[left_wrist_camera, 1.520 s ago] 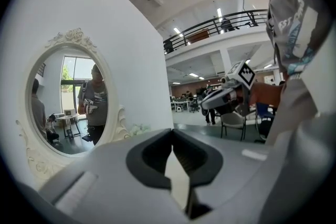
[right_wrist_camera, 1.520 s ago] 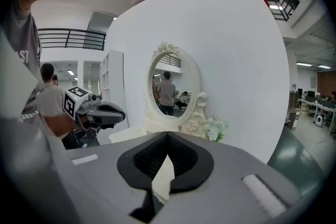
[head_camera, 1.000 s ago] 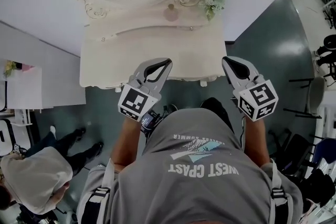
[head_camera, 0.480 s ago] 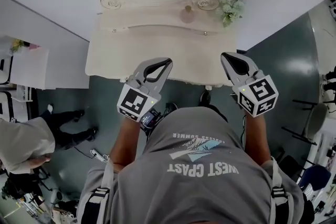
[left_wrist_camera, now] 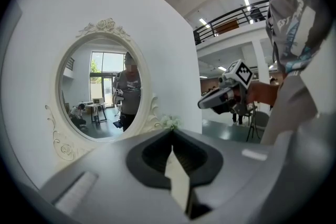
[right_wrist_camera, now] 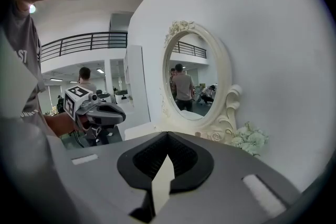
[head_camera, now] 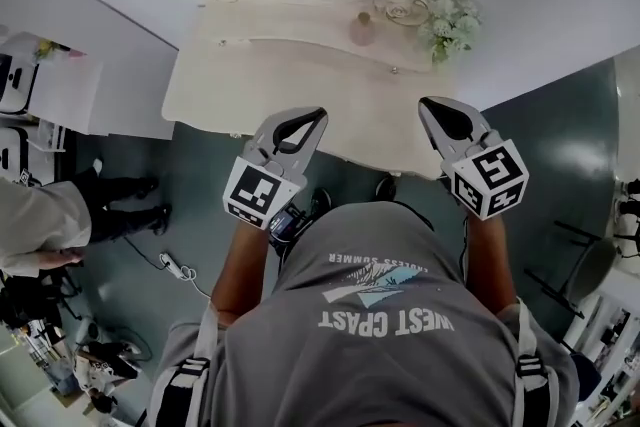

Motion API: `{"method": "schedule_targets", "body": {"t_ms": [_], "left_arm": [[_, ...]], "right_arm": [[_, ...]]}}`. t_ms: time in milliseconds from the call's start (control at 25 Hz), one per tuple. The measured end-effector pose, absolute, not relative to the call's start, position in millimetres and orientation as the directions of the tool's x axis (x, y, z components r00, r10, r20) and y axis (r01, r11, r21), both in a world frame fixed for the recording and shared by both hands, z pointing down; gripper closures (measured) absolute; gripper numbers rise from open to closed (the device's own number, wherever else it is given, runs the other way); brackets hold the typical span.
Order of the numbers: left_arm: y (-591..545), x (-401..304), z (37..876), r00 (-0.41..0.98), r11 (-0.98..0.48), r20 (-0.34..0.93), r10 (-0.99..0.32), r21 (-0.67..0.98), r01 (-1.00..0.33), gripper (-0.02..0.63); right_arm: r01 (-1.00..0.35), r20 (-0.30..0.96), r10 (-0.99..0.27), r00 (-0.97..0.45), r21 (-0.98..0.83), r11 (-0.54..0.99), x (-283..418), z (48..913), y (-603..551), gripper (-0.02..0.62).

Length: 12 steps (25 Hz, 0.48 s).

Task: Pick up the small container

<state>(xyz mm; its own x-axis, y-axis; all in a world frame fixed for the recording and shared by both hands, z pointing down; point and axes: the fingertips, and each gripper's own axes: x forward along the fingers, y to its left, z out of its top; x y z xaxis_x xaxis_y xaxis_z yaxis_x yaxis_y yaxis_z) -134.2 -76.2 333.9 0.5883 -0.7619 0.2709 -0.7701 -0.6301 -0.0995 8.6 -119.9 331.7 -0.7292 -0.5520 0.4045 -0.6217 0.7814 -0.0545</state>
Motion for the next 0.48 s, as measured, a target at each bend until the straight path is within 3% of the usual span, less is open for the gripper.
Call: {"method": "schedule_targets", "body": {"t_ms": [480], "left_arm": [[-110,-87,344,0.482,-0.535,0.301,-0.823,-0.127,-0.835,0.603]], "right_arm": [[-0.516,0.396,-0.447,-0.802,-0.082,0.853,49,348,-166,0.594]]}}
